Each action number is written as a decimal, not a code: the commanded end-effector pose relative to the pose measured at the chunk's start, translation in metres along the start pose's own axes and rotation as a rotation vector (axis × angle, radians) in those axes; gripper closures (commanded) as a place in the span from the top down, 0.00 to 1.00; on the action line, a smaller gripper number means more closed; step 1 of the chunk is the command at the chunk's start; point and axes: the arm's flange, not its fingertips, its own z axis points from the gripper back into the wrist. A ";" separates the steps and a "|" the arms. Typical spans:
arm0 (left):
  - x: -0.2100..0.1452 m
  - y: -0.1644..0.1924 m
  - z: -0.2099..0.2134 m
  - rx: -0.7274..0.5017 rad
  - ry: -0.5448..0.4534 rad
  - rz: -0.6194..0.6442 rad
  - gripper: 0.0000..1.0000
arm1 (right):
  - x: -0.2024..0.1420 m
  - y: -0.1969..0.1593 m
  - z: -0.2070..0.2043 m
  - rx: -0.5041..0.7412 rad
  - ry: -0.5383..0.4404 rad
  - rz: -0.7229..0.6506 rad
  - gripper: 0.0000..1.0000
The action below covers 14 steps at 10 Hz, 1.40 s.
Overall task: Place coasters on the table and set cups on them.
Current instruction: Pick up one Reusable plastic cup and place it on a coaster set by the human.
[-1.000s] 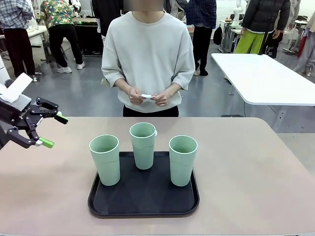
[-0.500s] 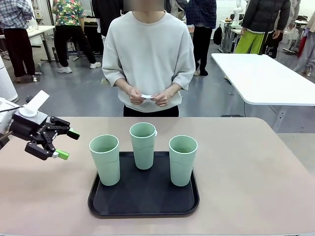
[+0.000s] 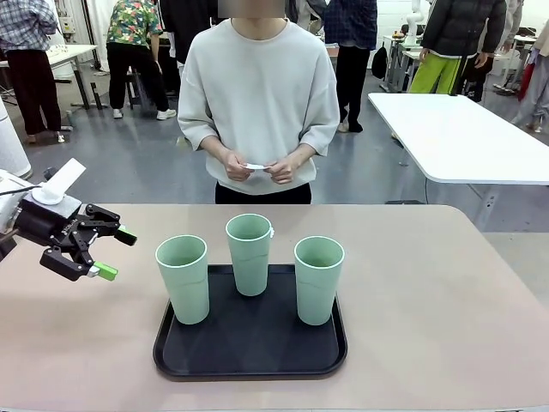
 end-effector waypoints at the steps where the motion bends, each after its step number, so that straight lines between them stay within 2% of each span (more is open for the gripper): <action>1: 0.000 0.000 0.000 0.000 0.000 0.001 1.00 | 0.001 0.000 0.000 0.021 -0.005 0.015 1.00; 4: -0.029 0.009 -0.011 0.018 -0.143 -0.141 1.00 | 0.001 0.000 0.000 0.021 -0.005 0.015 1.00; 6: -0.043 0.015 -0.017 -0.016 -0.263 -0.194 1.00 | 0.001 0.000 0.000 0.021 -0.005 0.015 1.00; 11: -0.075 0.037 -0.047 -0.001 -0.339 -0.092 1.00 | 0.001 0.000 0.000 0.021 -0.005 0.015 1.00; 14: -0.085 0.046 -0.062 -0.042 -0.378 -0.058 1.00 | 0.001 0.000 0.000 0.021 -0.005 0.015 1.00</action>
